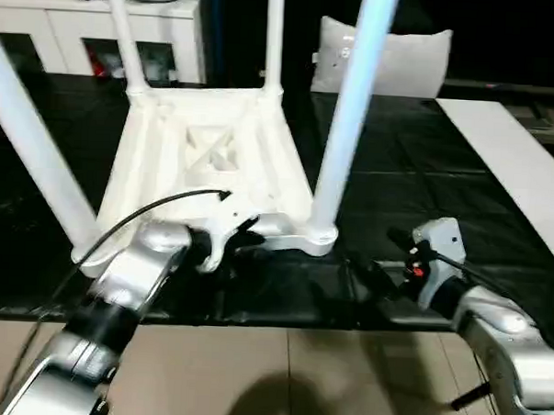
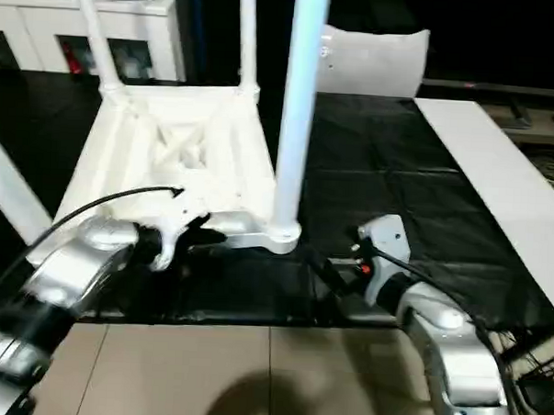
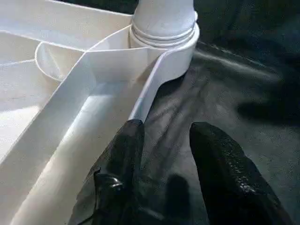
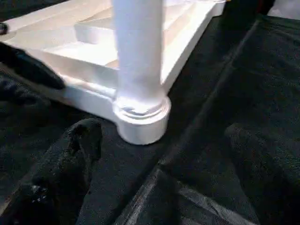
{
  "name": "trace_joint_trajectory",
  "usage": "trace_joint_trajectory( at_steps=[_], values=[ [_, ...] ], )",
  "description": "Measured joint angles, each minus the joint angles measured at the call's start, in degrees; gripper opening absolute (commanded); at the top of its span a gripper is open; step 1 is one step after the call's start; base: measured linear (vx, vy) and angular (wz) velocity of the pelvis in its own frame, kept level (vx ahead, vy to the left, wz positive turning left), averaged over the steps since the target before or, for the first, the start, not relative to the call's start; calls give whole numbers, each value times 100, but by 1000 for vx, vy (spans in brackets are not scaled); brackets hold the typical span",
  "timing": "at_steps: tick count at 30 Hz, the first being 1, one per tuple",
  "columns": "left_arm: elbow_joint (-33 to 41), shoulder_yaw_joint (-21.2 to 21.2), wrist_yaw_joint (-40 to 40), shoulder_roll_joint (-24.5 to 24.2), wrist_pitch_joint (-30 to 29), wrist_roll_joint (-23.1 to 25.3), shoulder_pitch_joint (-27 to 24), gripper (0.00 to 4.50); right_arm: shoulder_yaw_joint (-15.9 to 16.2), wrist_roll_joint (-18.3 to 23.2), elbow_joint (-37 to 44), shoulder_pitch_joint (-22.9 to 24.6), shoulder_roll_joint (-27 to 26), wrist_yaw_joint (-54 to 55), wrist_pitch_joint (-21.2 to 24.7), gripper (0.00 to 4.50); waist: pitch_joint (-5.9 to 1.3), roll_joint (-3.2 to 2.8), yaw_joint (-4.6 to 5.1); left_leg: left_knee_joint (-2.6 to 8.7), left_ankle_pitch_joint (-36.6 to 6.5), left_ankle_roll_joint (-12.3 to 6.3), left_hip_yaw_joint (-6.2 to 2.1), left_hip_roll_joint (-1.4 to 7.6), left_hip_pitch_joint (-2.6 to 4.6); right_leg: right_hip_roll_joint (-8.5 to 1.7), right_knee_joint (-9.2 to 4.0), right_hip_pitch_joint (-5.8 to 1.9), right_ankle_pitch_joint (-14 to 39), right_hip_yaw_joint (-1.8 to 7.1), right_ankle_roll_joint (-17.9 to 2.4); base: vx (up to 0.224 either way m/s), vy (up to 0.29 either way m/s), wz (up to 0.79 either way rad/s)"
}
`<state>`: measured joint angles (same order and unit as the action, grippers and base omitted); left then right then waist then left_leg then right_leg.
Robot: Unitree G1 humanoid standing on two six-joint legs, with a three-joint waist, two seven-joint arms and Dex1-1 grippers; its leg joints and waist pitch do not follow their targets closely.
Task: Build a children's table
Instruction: Rotate leg to tighten
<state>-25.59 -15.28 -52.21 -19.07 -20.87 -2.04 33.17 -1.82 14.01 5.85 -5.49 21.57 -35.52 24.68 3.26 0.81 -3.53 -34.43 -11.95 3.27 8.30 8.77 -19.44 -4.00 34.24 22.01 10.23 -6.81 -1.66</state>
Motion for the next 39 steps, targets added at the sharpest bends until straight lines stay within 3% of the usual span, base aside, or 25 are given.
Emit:
trace_joint_trajectory(
  at_steps=[7,14,27,30,39],
  values=[
    [-926,7,-2,202,650,-2,431,184,34,3,-56,-113,20,-135,-9,450,1,3,-4,0,-5,-8,3,8,-31,-2,-22,6,-17,-13,-3,0,0,0],
    [-1341,108,-80,357,1274,-44,765,184,64,-1,-65,-121,56,-193,-30,450,1,3,-39,0,-7,-12,6,12,-52,-6,-22,15,-19,-19,-6,0,0,0],
    [-2929,24,480,622,1615,417,1358,184,242,-13,-218,-146,139,-395,-42,450,8,15,-107,0,-5,-26,15,13,-57,-8,-26,19,-19,-20,-3,0,0,0],
    [-2976,-32,147,623,1657,417,1374,184,244,-4,-185,-146,198,-492,-41,450,8,15,-133,1,-4,-34,16,14,-57,-10,-28,19,-18,-20,-2,0,0,0],
    [-2644,-269,-1400,38,1716,410,1314,96,250,149,-1,-110,367,-757,-31,450,6,12,-131,8,-8,-49,24,18,-55,-11,-27,23,-19,-19,-4,0,0,0]
  ],
)
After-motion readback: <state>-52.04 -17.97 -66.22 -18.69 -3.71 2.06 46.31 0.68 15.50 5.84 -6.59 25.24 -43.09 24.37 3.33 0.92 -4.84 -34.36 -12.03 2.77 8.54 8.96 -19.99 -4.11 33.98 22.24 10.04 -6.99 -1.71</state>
